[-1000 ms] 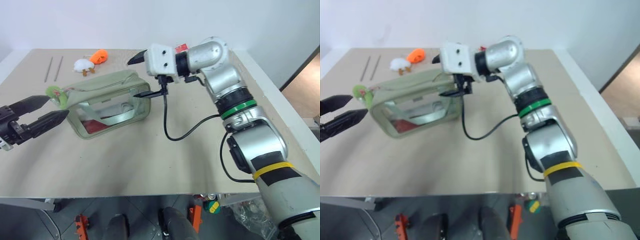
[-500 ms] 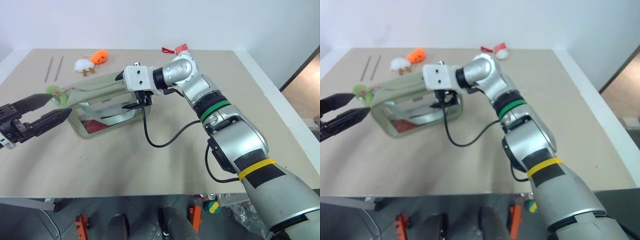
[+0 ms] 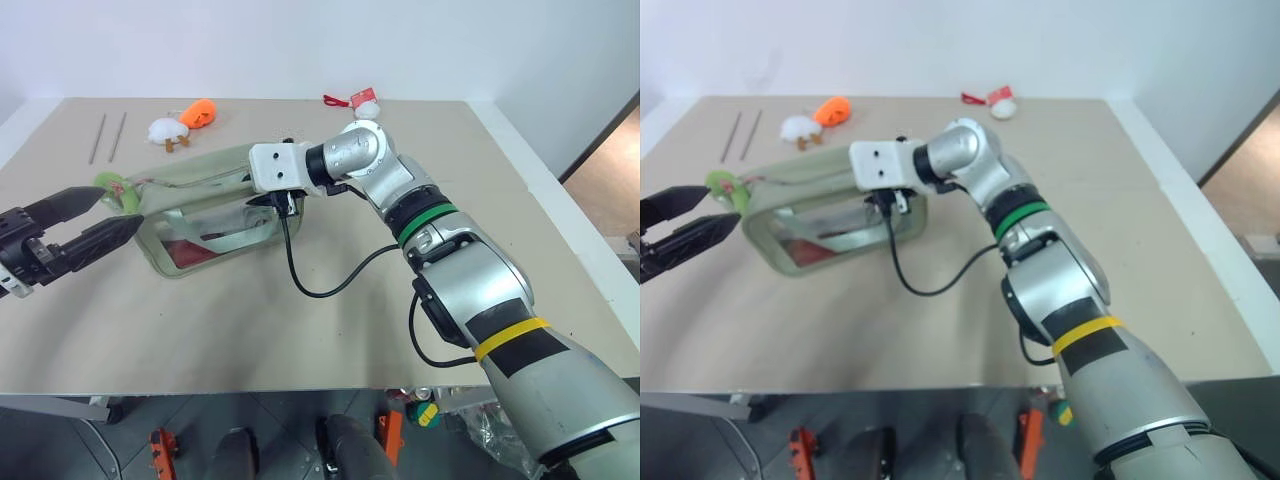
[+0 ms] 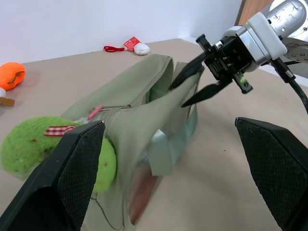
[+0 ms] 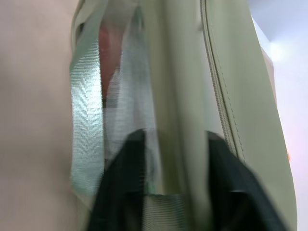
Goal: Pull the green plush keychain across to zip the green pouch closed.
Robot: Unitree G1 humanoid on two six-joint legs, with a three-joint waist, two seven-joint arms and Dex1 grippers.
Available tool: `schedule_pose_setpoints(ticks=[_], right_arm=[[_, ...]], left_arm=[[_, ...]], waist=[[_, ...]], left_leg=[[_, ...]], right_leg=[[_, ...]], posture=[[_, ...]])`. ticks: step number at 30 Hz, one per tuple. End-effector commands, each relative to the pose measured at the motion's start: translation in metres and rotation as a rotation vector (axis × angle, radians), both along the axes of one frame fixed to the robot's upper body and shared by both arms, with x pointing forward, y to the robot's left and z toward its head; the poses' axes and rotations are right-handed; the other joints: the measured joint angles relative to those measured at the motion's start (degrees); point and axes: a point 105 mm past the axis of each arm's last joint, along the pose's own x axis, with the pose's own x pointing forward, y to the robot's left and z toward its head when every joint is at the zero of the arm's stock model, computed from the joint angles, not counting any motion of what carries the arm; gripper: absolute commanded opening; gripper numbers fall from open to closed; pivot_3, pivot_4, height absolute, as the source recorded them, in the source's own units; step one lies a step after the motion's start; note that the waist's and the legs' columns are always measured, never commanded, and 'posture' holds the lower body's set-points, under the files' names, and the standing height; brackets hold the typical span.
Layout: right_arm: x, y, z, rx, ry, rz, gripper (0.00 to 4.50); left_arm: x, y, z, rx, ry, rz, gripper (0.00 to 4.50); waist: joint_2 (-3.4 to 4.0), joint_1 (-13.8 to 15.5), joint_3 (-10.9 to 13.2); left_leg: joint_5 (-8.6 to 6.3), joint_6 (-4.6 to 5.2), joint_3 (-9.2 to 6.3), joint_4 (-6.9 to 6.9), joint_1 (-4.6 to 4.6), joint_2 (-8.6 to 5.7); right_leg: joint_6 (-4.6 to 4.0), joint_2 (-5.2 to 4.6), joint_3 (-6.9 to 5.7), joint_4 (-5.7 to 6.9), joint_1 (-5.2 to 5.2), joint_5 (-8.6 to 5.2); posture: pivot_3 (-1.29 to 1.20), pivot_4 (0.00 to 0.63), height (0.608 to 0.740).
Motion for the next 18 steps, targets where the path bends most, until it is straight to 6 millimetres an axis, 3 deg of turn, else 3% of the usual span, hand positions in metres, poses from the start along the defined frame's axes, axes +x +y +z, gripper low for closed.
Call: schedule_pose_setpoints(ticks=[1,5,12,18], right_arm=[[-0.002,0.000,0.001,-0.013,-0.006,0.015,0.09],[0.005,-0.008,0.003,-0.001,-0.022,-0.028,0.09],[0.012,-0.039,0.035,0.061,-0.005,-0.118,0.09],[0.000,-0.065,0.055,-0.004,-0.058,-0.167,0.09]], left_arm=[[-0.003,-0.005,0.010,0.018,-0.049,-0.022,4.50],[-0.002,-0.007,0.010,0.018,-0.049,-0.028,4.50],[-0.003,-0.008,0.005,-0.003,-0.045,-0.024,4.50],[-0.001,-0.010,-0.004,-0.029,-0.033,-0.020,4.50]], waist=[[0.00,0.00,0.00],[0.00,0.00,0.00],[0.00,0.49,0.00],[0.00,0.42,0.00]], left_leg=[[0.00,0.00,-0.01,0.00,0.00,0.00],[0.01,-0.01,-0.02,0.01,0.01,0.00],[0.10,-0.16,-0.16,0.02,-0.05,-0.06],[0.09,-0.18,-0.18,0.05,-0.11,-0.10]], right_leg=[[0.00,0.00,-0.01,0.00,0.00,0.00],[0.00,0.00,-0.02,0.00,0.04,0.00],[0.00,-0.08,-0.17,0.00,0.08,0.01],[0.04,-0.11,-0.18,-0.02,0.06,0.00]], posture=[[0.00,0.150,0.740],[0.00,0.150,0.740],[0.00,0.150,0.740],[0.00,0.150,0.740]])
